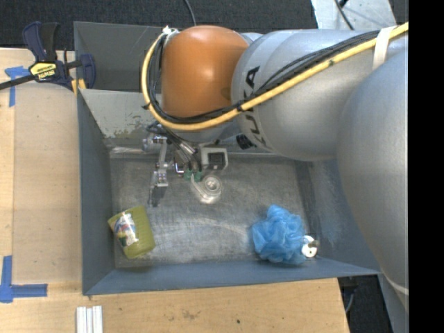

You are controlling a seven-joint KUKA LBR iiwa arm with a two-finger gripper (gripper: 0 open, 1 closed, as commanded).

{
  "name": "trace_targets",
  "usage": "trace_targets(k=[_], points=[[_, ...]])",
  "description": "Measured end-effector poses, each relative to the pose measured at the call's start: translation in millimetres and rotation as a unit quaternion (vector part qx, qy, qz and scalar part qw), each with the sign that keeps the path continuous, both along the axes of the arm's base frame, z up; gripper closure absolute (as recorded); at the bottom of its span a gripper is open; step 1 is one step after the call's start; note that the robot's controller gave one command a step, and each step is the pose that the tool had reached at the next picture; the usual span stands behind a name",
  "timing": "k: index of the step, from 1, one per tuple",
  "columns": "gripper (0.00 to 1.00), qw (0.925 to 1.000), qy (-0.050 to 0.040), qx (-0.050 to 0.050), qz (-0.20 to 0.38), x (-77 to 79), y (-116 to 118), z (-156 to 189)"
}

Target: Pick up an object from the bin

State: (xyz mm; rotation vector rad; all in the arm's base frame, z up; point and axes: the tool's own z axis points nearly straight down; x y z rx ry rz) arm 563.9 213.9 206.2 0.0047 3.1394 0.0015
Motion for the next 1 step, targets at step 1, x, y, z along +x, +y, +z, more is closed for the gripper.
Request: trace_targets(k=[1], points=[[0.00,0.9996,-0.0028,0.000,0.029,-14.5,5.6,-32.0]])
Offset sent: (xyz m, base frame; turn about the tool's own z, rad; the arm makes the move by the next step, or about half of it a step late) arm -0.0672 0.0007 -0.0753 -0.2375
